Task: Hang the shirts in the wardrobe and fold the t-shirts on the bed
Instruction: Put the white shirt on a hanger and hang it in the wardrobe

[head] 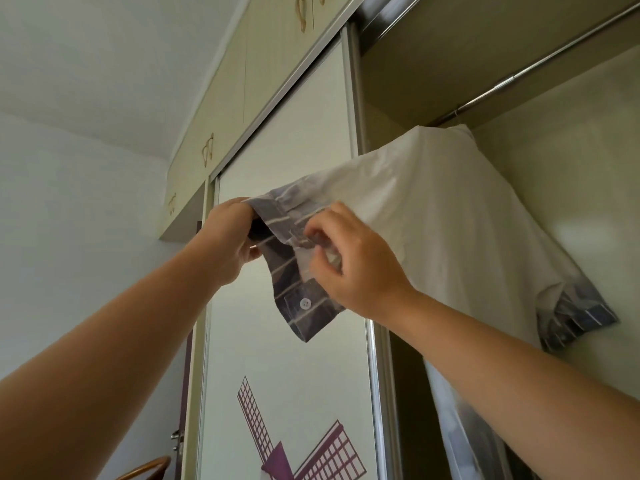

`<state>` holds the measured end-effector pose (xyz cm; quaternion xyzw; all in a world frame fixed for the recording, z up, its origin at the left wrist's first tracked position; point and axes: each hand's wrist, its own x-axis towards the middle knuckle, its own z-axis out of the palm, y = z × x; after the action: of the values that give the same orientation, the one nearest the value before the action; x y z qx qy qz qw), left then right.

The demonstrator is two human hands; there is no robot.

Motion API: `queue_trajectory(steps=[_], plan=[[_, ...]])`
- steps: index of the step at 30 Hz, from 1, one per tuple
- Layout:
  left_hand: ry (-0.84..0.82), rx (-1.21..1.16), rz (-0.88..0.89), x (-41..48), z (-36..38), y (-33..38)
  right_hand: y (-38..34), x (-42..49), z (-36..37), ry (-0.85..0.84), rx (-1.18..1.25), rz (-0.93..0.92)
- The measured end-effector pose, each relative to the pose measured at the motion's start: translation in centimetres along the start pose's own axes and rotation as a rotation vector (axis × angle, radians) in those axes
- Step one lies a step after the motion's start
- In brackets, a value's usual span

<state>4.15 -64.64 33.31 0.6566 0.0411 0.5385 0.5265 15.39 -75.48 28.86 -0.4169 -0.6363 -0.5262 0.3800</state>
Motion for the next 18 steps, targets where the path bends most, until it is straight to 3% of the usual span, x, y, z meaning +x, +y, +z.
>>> queue_trajectory(steps=[2, 4, 9, 14, 18], plan=[[-0.110, -0.122, -0.014, -0.7, 0.1, 0.4, 0.7, 0.5, -0.2, 0.182, -0.099, 0.090], [-0.203, -0.203, 0.024, -1.6, 0.8, 0.6, 0.5, 1.3, -0.4, 0.236, -0.175, 0.243], [-0.328, -0.353, -0.027, -4.9, 4.0, 1.7, -1.6, 2.9, 1.3, -0.142, -0.121, 0.394], [-0.309, -0.435, -0.044, -3.6, 3.9, 2.2, 0.2, 2.9, 0.4, -0.244, -0.042, 0.477], [-0.305, -0.459, -0.079, -2.6, 2.7, 2.4, 1.8, 2.6, -1.6, 0.132, -0.009, 0.613]])
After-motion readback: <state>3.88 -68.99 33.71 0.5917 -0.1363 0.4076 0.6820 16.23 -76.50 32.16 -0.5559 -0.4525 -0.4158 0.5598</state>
